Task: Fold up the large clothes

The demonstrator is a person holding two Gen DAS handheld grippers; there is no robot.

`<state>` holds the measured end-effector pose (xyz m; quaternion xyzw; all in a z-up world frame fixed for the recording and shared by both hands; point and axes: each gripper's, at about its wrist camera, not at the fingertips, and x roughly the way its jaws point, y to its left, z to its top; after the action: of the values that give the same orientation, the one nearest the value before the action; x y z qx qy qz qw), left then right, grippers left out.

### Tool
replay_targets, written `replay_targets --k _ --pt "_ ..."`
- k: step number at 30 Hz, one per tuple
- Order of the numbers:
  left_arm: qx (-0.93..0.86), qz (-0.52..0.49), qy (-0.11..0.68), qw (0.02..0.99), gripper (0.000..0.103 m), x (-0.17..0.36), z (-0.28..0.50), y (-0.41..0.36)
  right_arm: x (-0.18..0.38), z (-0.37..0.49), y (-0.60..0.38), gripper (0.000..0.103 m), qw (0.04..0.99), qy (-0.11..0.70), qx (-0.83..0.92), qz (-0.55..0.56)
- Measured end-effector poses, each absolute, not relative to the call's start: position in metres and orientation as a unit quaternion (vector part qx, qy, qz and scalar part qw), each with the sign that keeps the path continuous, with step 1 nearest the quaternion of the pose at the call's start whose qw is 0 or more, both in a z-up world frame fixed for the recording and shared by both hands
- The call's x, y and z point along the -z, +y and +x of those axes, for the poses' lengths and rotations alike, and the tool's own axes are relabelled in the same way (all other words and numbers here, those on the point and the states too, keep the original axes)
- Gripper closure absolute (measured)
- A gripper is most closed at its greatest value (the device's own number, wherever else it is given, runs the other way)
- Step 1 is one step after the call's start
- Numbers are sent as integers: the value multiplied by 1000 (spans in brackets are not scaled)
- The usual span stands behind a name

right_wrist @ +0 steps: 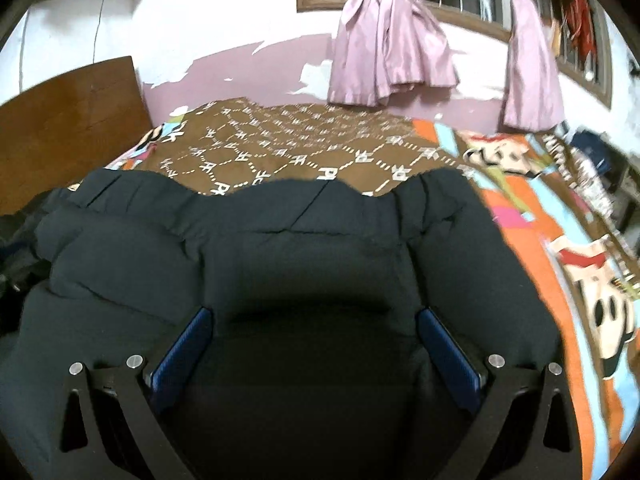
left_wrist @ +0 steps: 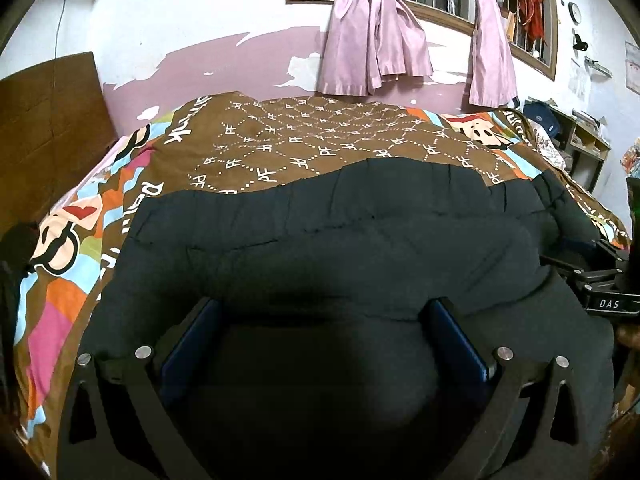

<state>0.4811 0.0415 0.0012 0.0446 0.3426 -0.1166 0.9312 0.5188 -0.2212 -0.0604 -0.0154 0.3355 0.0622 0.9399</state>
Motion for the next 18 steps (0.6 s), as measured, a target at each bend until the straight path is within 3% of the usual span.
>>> replay_targets --k 6,11,18 --pt "105 30 328 938 1 -29 465 52 31 494 -244 0 950 297 -93 -13" --pt "118 49 287 950 1 -62 436 76 27 491 -277 0 946 312 -84 -9" --pt "120 -64 369 919 1 -37 446 143 39 508 -350 0 927 351 -69 113"
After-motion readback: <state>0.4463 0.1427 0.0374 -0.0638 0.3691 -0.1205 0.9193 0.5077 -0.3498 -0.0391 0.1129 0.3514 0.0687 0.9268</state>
